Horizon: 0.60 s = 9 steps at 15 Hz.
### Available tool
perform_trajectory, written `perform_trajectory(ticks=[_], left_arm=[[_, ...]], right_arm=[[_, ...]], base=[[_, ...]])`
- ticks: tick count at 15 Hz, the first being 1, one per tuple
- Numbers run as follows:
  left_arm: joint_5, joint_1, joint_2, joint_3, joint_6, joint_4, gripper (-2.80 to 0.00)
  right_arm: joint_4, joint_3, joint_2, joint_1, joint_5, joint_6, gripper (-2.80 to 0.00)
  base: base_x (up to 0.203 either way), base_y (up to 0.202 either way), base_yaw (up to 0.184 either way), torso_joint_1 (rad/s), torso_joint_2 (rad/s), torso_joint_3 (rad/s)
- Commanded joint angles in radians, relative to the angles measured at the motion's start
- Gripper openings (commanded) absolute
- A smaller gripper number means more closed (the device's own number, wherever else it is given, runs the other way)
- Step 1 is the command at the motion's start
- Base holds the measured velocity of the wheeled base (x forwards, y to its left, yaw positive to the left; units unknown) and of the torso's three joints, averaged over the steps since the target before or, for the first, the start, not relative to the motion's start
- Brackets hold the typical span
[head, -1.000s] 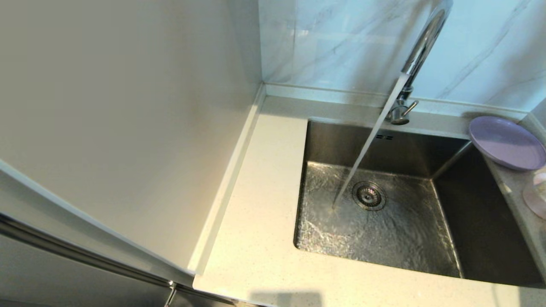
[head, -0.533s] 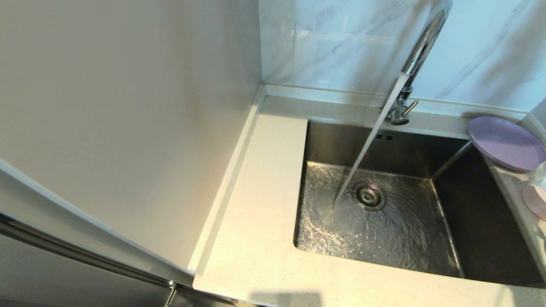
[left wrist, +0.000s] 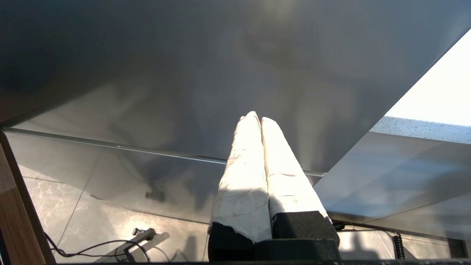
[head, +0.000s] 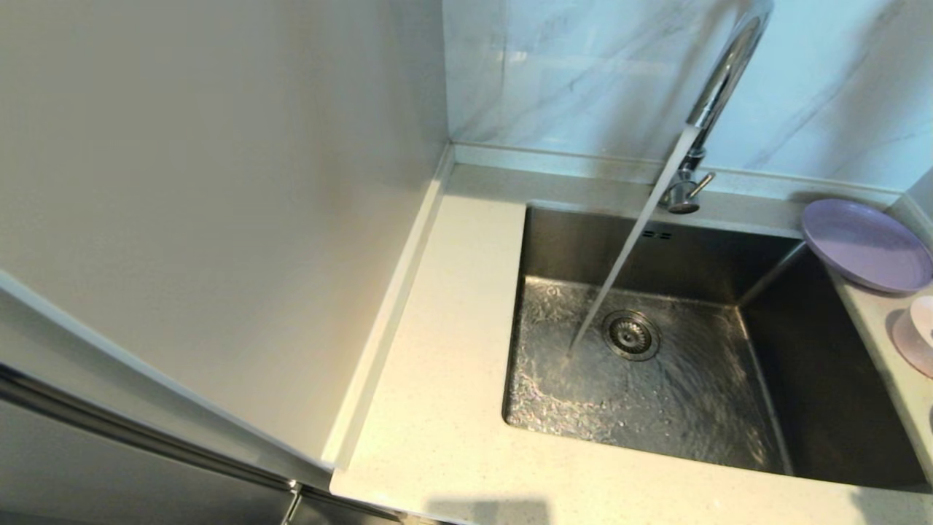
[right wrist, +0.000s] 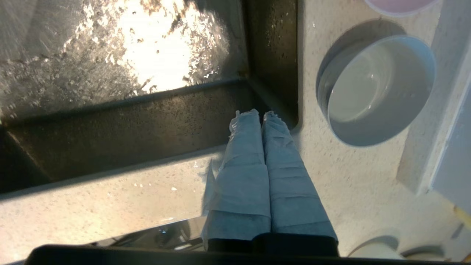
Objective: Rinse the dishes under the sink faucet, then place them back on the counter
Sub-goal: Pick up the bowl
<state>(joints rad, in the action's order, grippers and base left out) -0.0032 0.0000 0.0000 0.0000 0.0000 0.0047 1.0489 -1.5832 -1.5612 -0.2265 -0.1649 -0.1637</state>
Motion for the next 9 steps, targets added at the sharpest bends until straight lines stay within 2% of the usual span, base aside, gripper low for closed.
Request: perform_trajectory(ticks=[1,5,9], left_arm=[[0.000,0.000,0.000,0.000,0.000,0.000,-2.80],[0.000,0.000,0.000,0.000,0.000,0.000,-2.80],[-0.001,0.000,0.000,0.000,0.000,0.000,-2.80]], right_arm=[[0.039,0.000,0.001,0.003,-0.008,0.000,-2.80],[0.113,-0.032,-0.025,-0.011,-0.020,-0.005,-2.80],[0.149,-0.071,-0.111,-0.095,-0.039,-0.057,-2.80]], base=[[0.000,0.000,0.000,0.000,0.00,0.000],[0.000,0.000,0.000,0.000,0.00,0.000],[0.000,0.000,0.000,0.000,0.00,0.000]])
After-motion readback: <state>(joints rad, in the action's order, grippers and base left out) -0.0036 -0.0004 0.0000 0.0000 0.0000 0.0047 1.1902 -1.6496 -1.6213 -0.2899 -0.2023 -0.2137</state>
